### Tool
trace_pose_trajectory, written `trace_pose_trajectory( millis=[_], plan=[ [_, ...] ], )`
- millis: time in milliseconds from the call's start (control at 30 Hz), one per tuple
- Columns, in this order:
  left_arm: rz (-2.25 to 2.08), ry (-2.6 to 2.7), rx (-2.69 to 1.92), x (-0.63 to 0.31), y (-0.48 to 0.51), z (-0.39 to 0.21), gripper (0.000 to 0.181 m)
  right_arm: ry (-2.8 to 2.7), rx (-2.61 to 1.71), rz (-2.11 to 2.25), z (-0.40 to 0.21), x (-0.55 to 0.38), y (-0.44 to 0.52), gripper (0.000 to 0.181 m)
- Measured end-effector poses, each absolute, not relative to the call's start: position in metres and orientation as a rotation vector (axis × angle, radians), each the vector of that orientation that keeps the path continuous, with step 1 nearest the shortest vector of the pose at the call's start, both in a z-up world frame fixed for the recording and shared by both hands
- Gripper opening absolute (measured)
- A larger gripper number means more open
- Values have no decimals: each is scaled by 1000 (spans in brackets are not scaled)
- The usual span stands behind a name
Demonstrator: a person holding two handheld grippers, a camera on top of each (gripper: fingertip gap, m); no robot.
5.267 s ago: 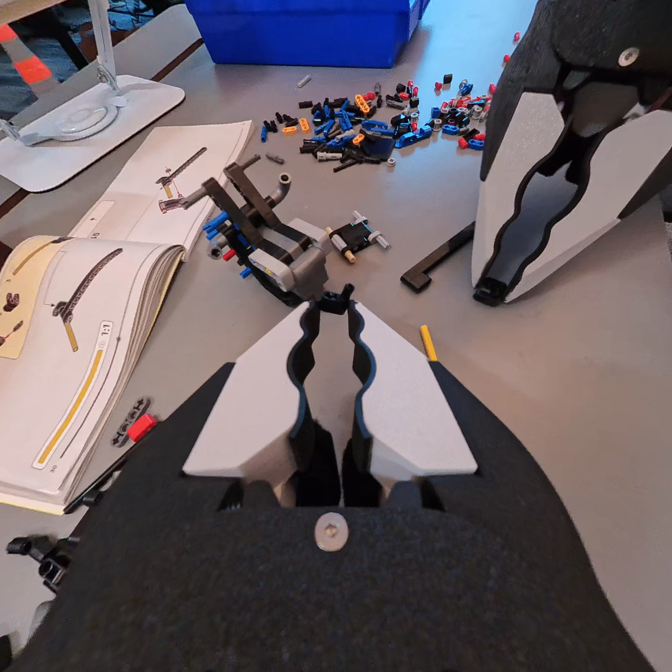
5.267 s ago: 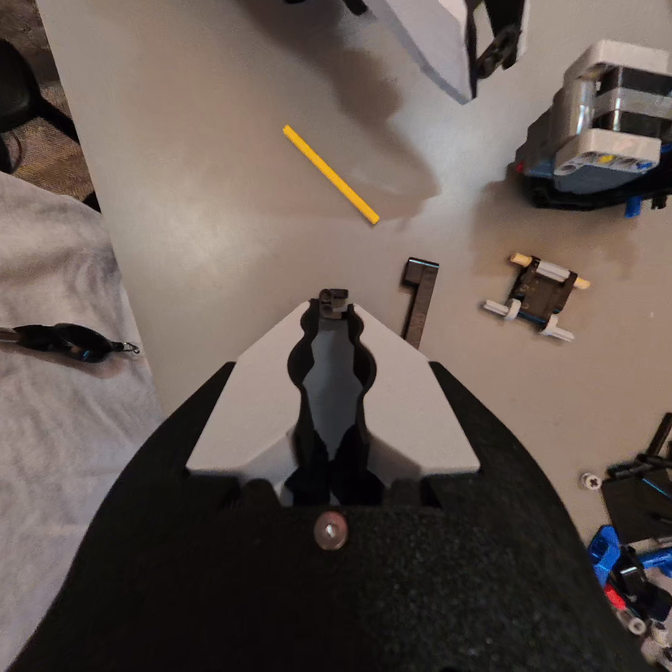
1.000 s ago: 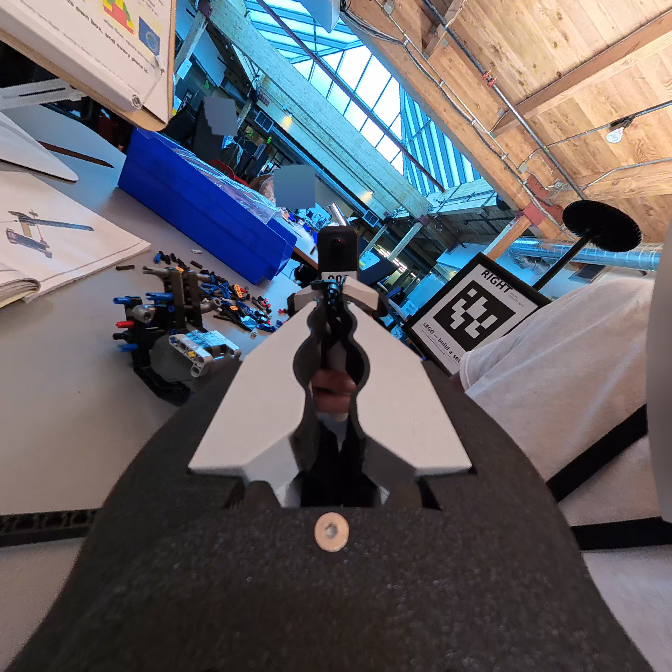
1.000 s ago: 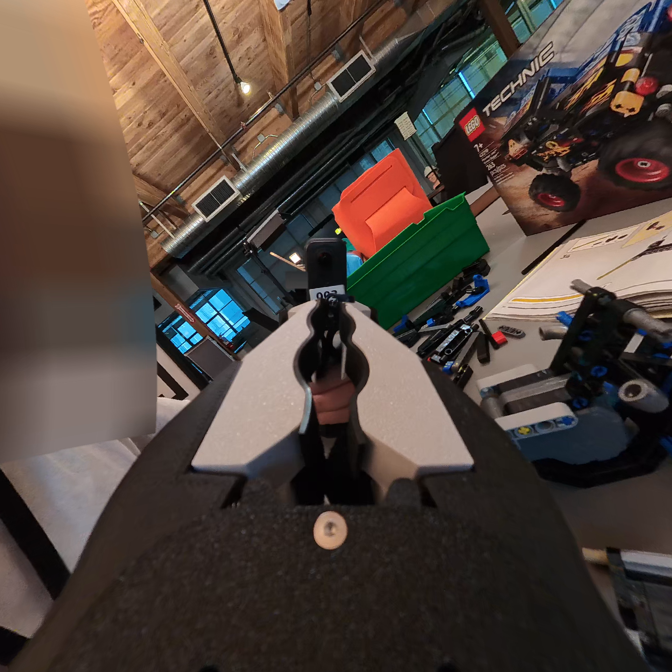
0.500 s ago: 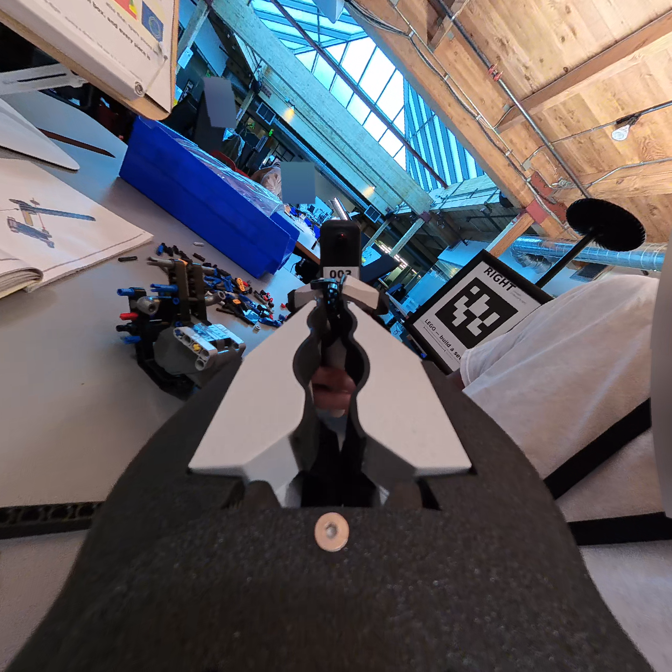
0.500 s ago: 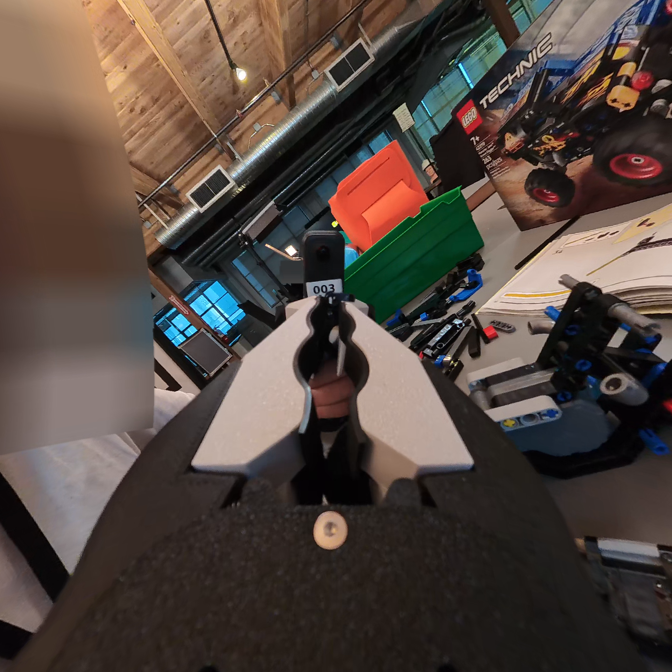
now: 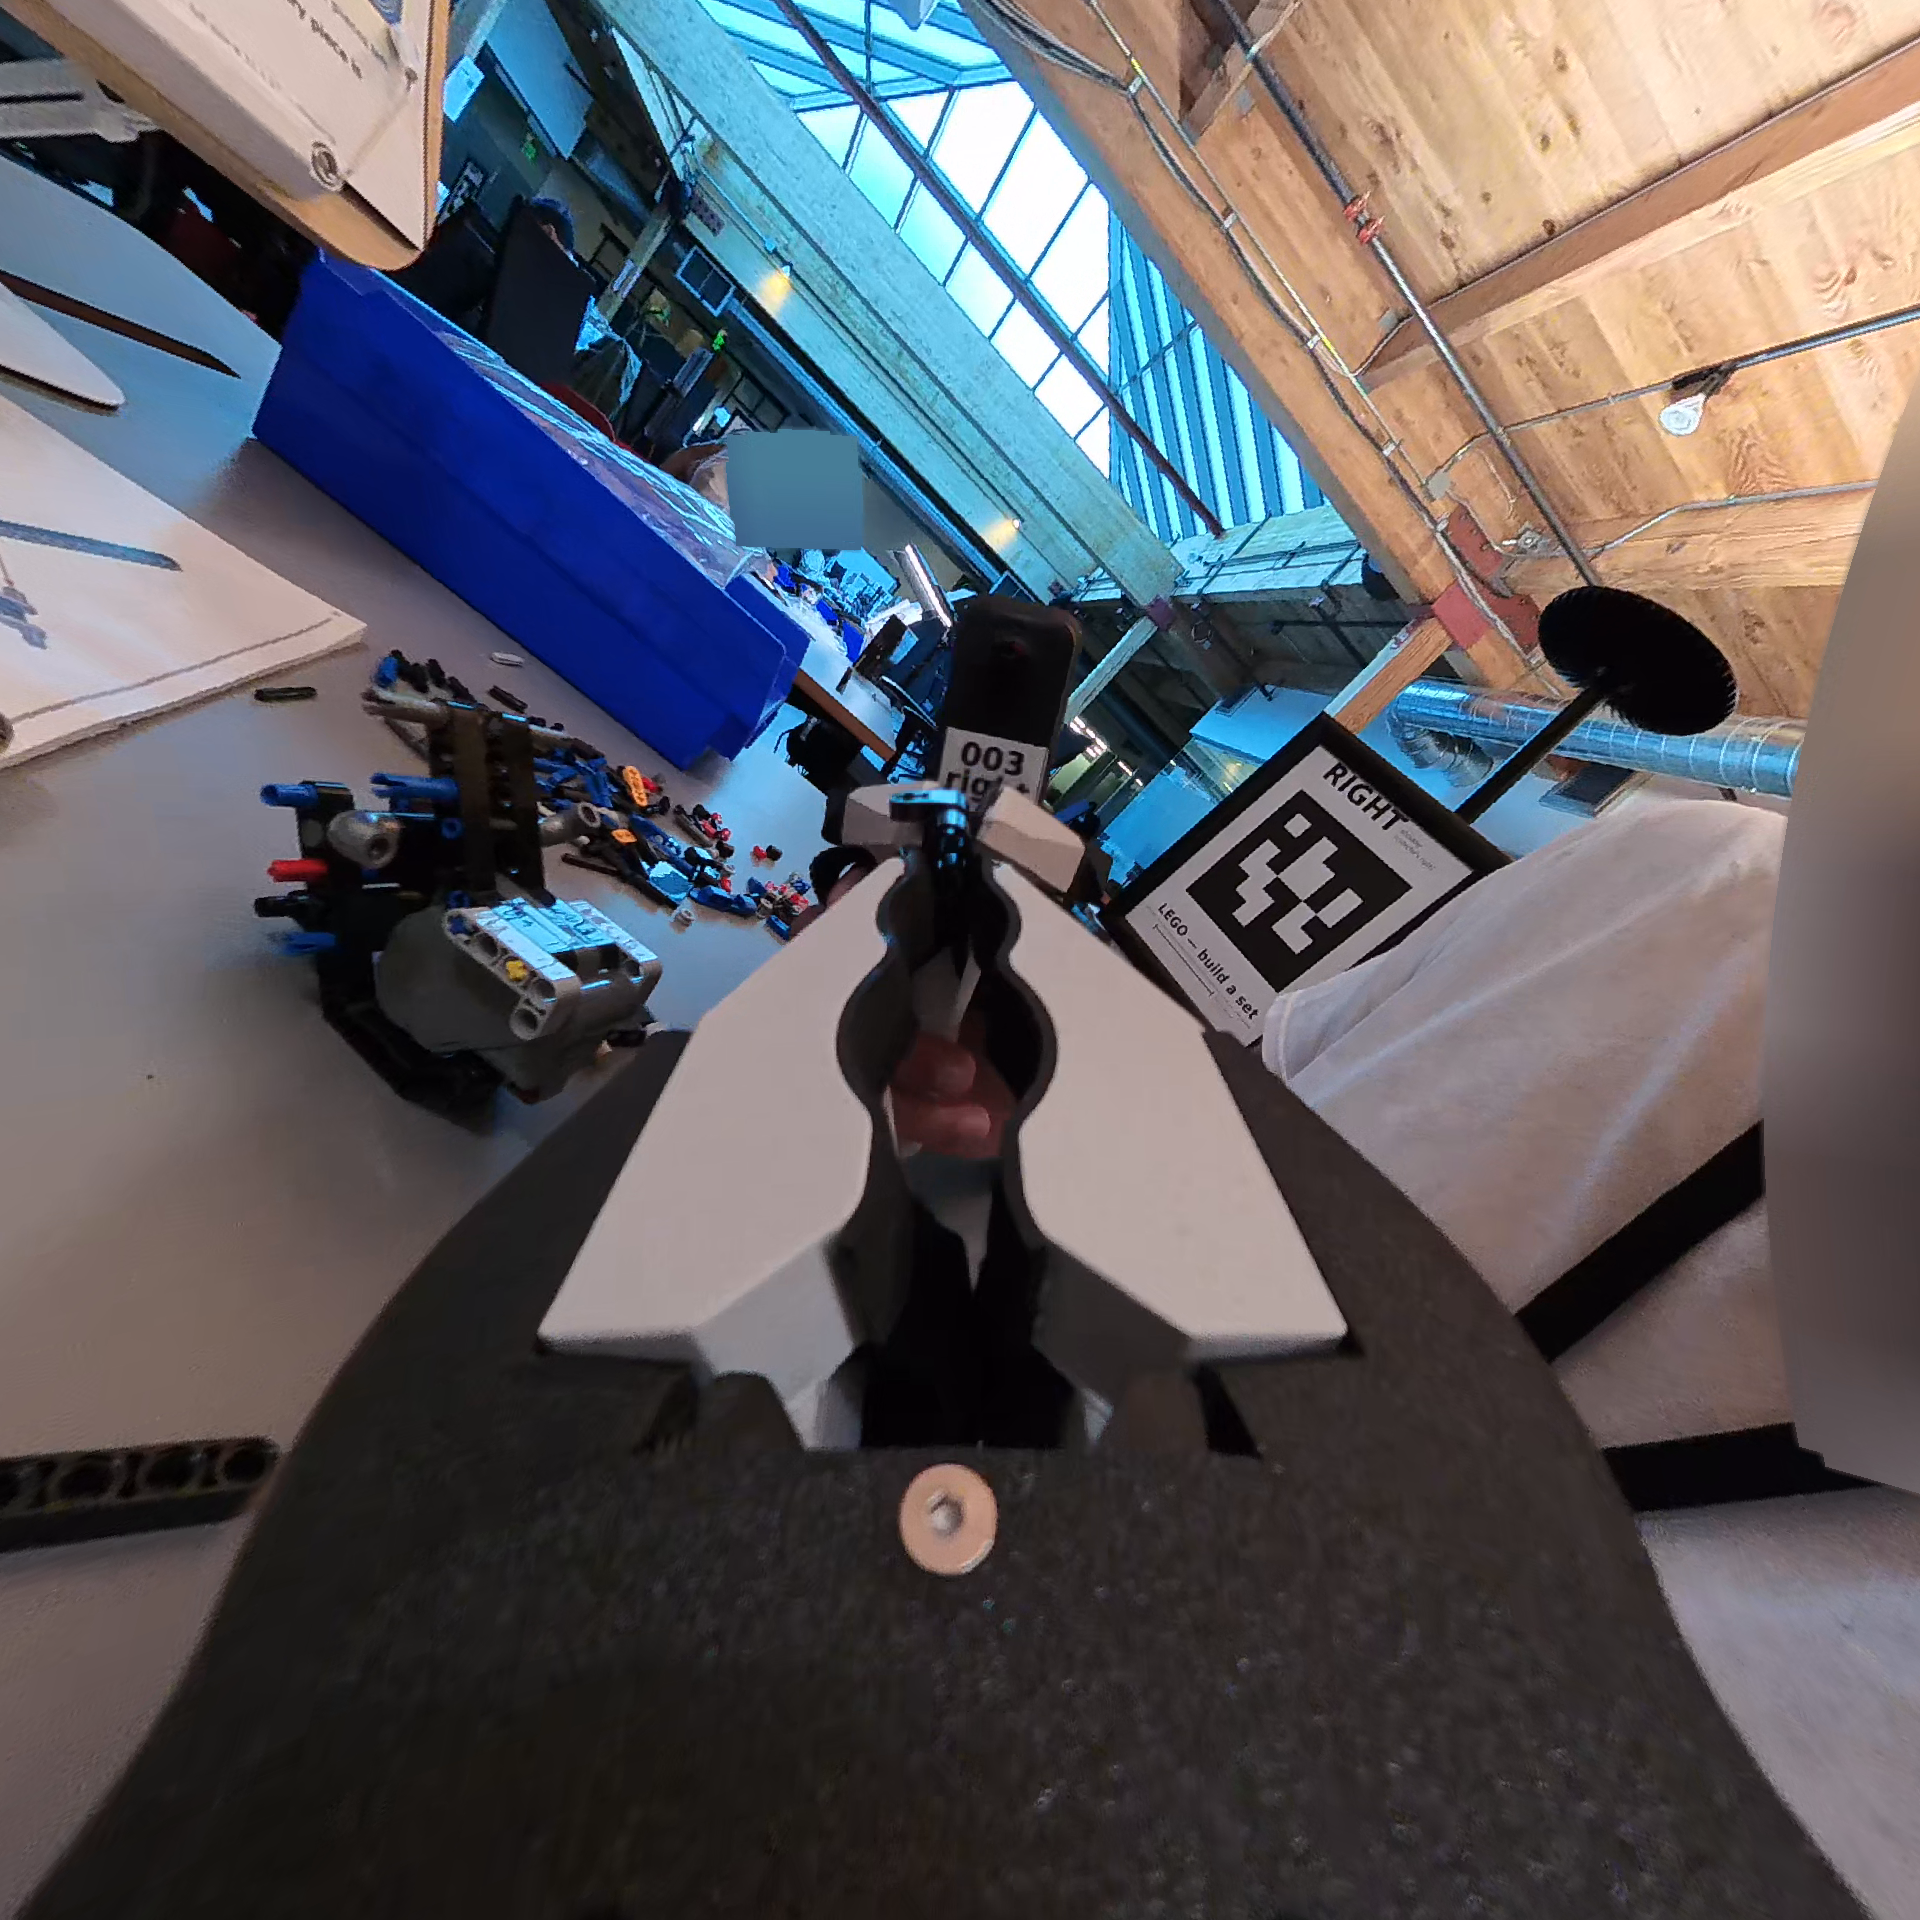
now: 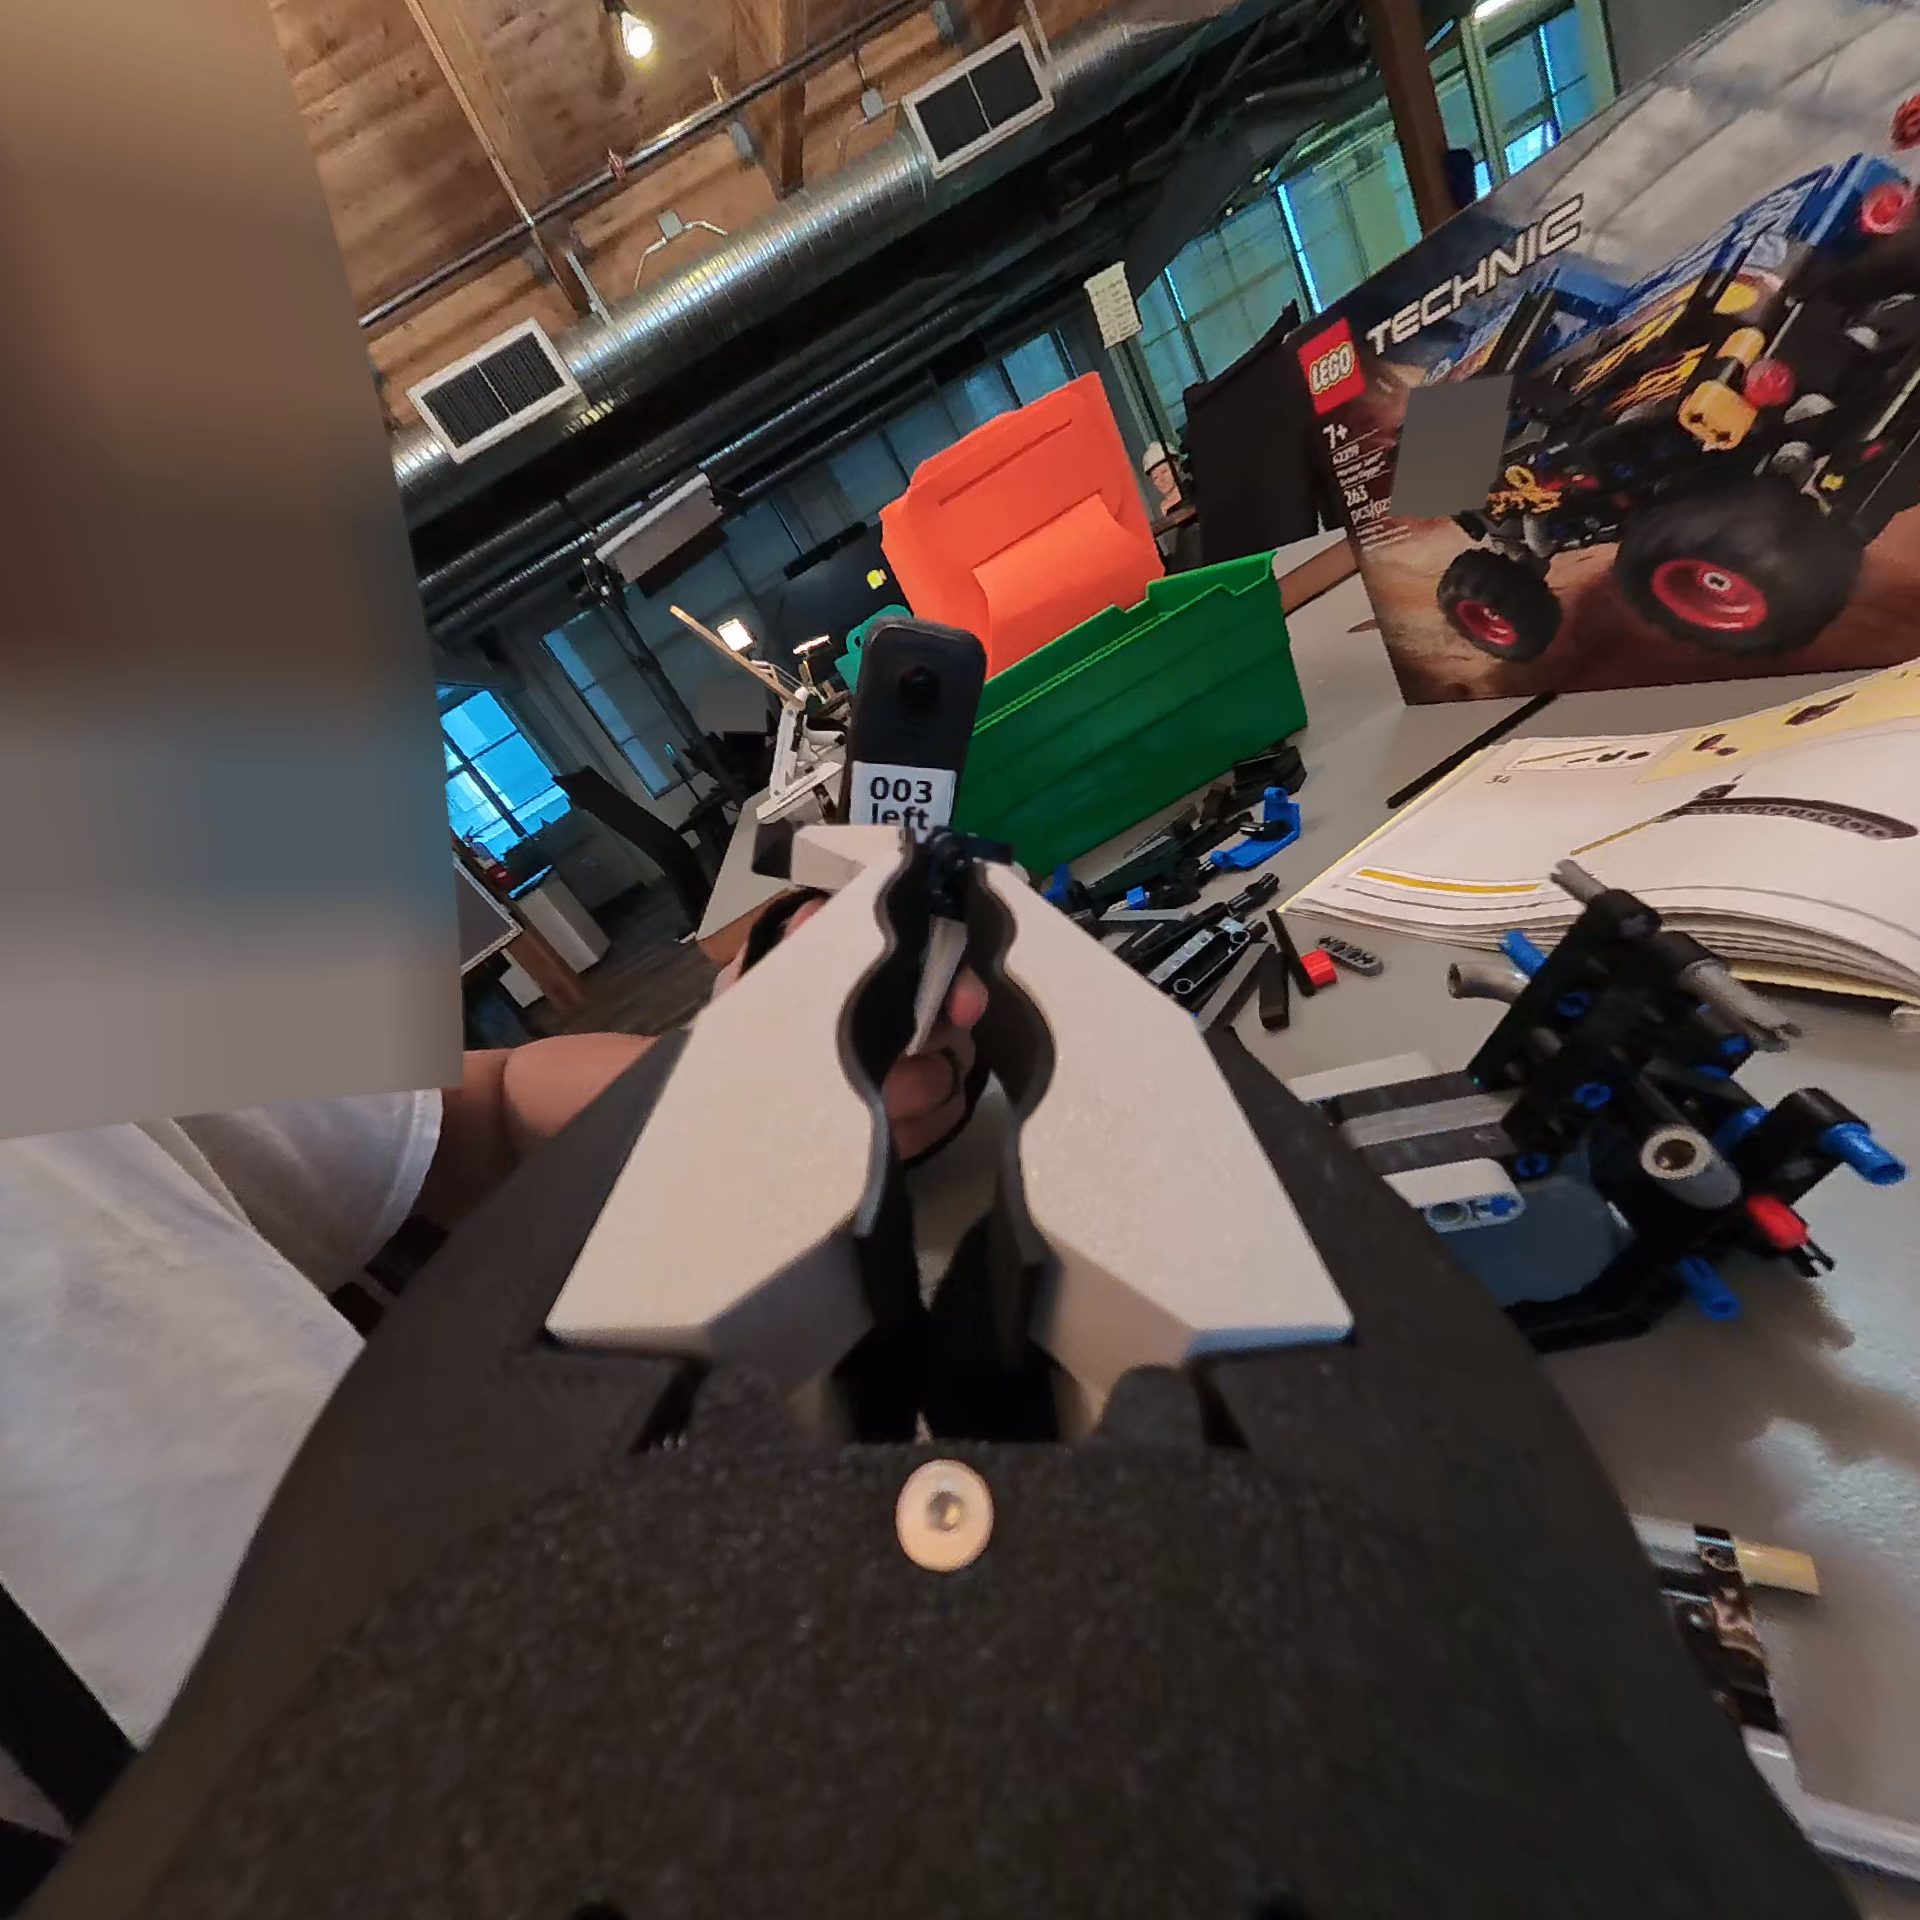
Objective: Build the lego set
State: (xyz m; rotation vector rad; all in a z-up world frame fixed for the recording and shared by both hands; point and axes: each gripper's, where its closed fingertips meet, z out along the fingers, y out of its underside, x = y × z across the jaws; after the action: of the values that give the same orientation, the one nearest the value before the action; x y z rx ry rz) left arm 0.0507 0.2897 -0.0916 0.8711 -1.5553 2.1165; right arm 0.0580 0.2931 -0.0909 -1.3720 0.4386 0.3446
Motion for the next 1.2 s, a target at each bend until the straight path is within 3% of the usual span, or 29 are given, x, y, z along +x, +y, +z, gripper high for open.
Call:
trace_pose_trajectory(
  millis=[400, 733, 1200],
  plan=[
    [2180, -1635, 908, 56, 291, -91, 5, 548, -1283, 427, -91, 63, 294, 7],
    [2091, -1497, 891, 53, 291, -92, 5, 430, -1439, 124, -93, 62, 294, 7],
    [2193, -1495, 963, 61, 291, -89, 5, 555, -1368, 305, -89, 67, 301, 6]
  ],
)
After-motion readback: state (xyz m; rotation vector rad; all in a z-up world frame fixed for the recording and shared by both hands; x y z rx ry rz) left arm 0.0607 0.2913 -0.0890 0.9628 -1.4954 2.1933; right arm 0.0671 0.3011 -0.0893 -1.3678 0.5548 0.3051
